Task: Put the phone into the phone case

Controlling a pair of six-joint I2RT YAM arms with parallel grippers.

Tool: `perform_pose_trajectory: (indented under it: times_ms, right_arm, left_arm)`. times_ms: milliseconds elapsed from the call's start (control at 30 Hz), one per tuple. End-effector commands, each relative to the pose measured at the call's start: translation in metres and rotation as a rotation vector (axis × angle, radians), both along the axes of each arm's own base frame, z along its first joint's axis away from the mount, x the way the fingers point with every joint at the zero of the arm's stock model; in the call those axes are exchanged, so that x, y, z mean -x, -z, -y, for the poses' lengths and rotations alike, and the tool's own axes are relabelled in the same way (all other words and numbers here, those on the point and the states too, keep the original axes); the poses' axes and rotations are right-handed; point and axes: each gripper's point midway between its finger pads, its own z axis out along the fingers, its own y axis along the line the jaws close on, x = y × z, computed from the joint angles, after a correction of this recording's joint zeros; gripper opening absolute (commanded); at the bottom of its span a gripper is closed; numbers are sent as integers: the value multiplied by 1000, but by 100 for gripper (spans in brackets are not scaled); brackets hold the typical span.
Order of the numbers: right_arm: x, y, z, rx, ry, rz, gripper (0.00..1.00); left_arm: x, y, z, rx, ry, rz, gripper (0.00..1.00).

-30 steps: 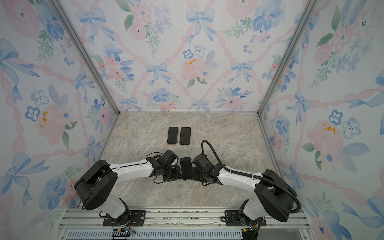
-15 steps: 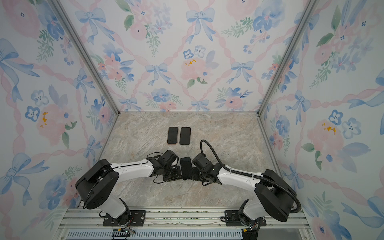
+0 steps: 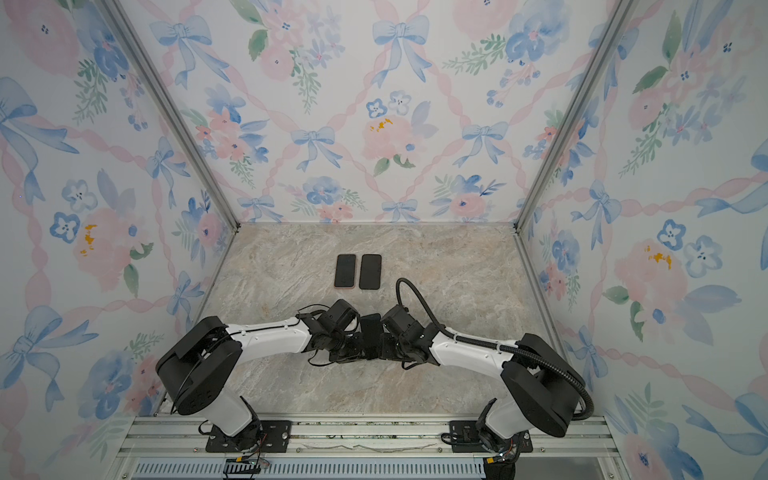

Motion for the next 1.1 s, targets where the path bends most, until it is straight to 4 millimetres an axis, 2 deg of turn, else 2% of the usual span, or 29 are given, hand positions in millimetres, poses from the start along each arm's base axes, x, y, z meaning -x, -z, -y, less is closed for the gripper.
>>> perform_pose_trajectory:
  times_ms: [0,133,300,400,500,567,700,767,1067]
  right_arm:
    - [-4,-4,-2,0,-9,6,52]
    - [-3,-1,-4,0,-13,-1,52]
    - [-2,0,1,41,-43,2,49]
    - [-3,1,11,133,-125,38,46]
    - [-9,2,20,191,-214,72,44]
    - [-10,2,17,146,-244,67,41]
    - [-9,4,10,110,-282,62,37]
    - [-9,5,10,98,-283,48,35]
    - [-6,14,9,11,-281,-7,23]
  left_arm:
    - [6,11,-3,-36,24,-30,19]
    - [9,18,-7,-52,24,-42,14]
    - [6,10,-6,-34,26,-21,16]
    - [2,-1,-8,-9,24,9,22]
    - [-11,-21,-12,10,10,104,28]
    - [-17,-36,-11,84,5,152,32]
    - [-19,-49,-5,291,-20,177,39]
    - [-19,-49,-3,345,-18,162,40]
    - [-9,-26,-3,336,-7,92,40]
